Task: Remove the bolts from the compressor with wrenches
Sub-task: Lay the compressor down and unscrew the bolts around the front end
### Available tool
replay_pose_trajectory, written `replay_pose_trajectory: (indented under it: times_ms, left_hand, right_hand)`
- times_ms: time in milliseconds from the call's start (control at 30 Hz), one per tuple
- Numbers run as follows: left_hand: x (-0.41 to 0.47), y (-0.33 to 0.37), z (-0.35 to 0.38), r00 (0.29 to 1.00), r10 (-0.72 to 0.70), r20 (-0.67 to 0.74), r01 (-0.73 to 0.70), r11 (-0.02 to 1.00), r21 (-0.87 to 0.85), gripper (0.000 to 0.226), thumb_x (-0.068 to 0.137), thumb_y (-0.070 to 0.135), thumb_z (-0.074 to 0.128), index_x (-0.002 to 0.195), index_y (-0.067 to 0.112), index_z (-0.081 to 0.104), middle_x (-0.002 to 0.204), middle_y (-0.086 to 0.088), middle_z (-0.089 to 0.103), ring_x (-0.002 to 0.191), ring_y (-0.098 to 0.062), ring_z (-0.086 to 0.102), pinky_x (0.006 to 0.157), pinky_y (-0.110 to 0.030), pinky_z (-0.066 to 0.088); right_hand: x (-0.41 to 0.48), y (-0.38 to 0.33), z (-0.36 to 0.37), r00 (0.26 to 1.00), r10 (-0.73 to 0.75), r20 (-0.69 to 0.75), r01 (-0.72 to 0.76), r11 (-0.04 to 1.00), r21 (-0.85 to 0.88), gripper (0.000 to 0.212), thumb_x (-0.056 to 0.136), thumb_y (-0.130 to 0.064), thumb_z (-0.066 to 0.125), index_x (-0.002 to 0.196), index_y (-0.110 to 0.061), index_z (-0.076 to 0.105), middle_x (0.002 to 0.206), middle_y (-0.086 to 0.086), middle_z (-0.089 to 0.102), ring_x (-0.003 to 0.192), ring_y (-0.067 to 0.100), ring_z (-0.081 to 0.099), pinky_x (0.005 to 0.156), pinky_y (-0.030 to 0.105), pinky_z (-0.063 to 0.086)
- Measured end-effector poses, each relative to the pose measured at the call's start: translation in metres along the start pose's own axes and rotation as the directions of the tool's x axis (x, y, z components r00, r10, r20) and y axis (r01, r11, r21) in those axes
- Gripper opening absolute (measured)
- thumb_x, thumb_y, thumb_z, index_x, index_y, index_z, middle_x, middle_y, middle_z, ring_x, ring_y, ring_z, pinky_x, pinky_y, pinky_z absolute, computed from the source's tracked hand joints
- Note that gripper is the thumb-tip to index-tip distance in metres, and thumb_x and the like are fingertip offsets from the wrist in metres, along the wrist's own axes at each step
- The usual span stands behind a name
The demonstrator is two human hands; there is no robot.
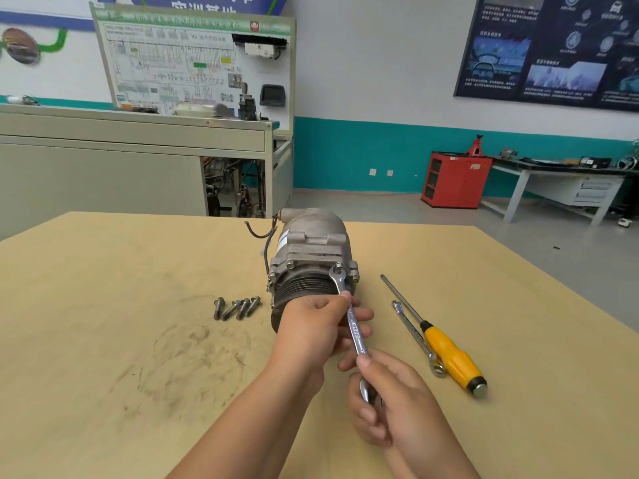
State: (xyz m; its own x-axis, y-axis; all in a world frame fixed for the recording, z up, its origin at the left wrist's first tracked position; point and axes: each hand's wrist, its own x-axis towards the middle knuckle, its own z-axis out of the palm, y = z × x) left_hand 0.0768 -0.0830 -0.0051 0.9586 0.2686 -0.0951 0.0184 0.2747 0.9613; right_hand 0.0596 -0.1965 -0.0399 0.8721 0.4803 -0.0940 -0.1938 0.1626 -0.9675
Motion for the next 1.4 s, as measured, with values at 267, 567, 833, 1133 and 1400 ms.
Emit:
replay_pose_trajectory:
  times_ms: [267, 567, 833, 1133, 1400]
  left_hand:
    - [-0.002, 0.001, 0.006, 0.999, -0.036, 0.015, 0.037, 0.999, -0.038, 0.026, 0.097, 0.021, 0.051, 0.085, 0.002, 0.064, 0.067, -0.008, 0.072, 0.044, -0.013, 0.061, 0.033, -0.016, 0.035]
    - [-0.001, 0.0, 0.012, 0.995, -0.089, 0.038, 0.094, 0.982, -0.165, 0.029, 0.098, 0.023, 0.049, 0.085, 0.002, 0.064, 0.062, -0.009, 0.071, 0.044, -0.012, 0.063, 0.036, -0.015, 0.043]
    - [0.0, -0.004, 0.017, 0.994, -0.098, 0.043, 0.105, 0.97, -0.219, 0.03, 0.098, 0.025, 0.049, 0.087, 0.002, 0.065, 0.066, -0.009, 0.072, 0.046, -0.011, 0.063, 0.037, -0.015, 0.043]
    - [0.001, -0.005, 0.017, 0.994, -0.092, 0.057, 0.104, 0.965, -0.241, 0.03, 0.098, 0.026, 0.049, 0.086, 0.004, 0.065, 0.068, -0.009, 0.072, 0.048, -0.012, 0.065, 0.042, -0.017, 0.048]
    - [0.0, -0.005, 0.017, 0.994, -0.088, 0.066, 0.094, 0.99, -0.105, 0.032, 0.094, 0.035, 0.054, 0.08, 0.01, 0.068, 0.067, -0.003, 0.073, 0.036, -0.004, 0.049, 0.038, -0.013, 0.038]
  right_hand:
    - [0.0, -0.008, 0.006, 0.992, 0.025, -0.125, -0.025, 1.0, 0.001, 0.032, 0.099, -0.014, 0.036, 0.073, -0.009, 0.054, 0.038, 0.001, 0.026, 0.029, 0.007, 0.017, 0.036, 0.009, 0.017]
    - [-0.004, -0.026, 0.004, 0.981, -0.056, -0.184, 0.021, 0.982, -0.186, 0.029, 0.096, -0.009, 0.04, 0.075, -0.004, 0.059, 0.037, -0.002, 0.026, 0.028, 0.005, 0.019, 0.033, 0.011, 0.017]
    - [-0.006, -0.037, 0.003, 0.981, -0.064, -0.185, 0.019, 0.972, -0.233, 0.029, 0.096, -0.006, 0.039, 0.077, -0.001, 0.06, 0.036, -0.003, 0.026, 0.028, 0.004, 0.019, 0.032, 0.01, 0.016]
    - [-0.007, -0.038, 0.003, 0.97, -0.127, -0.205, 0.046, 0.931, -0.362, 0.03, 0.096, -0.008, 0.041, 0.075, -0.004, 0.062, 0.036, -0.004, 0.029, 0.03, 0.005, 0.021, 0.033, 0.014, 0.019]
    - [-0.006, -0.036, 0.002, 0.916, -0.362, -0.174, 0.098, 0.621, -0.778, 0.025, 0.095, -0.019, 0.043, 0.079, -0.025, 0.061, 0.042, -0.014, 0.048, 0.043, 0.001, 0.043, 0.042, 0.015, 0.029]
